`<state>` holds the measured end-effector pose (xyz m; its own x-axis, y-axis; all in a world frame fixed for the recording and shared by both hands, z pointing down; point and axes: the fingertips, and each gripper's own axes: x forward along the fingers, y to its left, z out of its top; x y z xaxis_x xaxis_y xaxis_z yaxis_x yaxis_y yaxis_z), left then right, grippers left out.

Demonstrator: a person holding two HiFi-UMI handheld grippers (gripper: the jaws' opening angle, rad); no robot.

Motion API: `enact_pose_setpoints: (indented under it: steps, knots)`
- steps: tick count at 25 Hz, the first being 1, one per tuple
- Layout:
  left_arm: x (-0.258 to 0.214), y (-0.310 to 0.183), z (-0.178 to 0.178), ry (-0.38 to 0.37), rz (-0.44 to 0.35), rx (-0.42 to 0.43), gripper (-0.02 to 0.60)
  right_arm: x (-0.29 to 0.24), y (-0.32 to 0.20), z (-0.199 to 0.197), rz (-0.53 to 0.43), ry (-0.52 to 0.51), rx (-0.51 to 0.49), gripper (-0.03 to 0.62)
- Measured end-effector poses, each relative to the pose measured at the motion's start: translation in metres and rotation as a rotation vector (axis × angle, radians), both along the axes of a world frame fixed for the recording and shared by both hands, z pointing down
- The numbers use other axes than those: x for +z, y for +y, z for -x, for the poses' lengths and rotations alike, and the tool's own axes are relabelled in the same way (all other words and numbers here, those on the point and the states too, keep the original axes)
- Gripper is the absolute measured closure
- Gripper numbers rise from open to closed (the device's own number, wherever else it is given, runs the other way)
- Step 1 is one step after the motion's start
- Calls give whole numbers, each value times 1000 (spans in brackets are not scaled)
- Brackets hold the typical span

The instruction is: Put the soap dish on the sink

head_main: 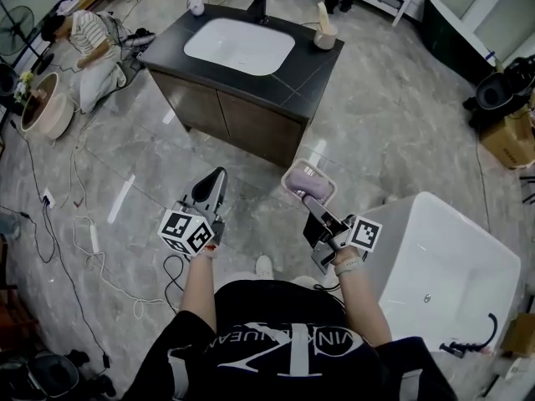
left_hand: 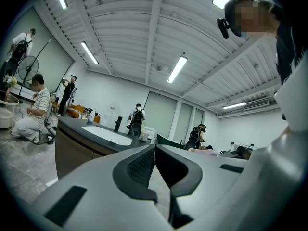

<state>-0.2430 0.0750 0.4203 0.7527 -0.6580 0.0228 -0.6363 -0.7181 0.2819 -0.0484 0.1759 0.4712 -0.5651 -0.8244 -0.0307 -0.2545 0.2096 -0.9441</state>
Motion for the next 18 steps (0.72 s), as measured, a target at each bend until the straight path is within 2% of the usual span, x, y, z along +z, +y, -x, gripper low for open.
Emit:
enact_pose_setpoints:
  steps: [10, 18]
  knots:
    - [12, -22, -19, 7, 25, 26, 561, 5, -26, -15, 18, 40, -1, 502]
    - [17, -64, -44, -3, 24, 10, 560, 14, -71, -37, 25, 12, -33, 502]
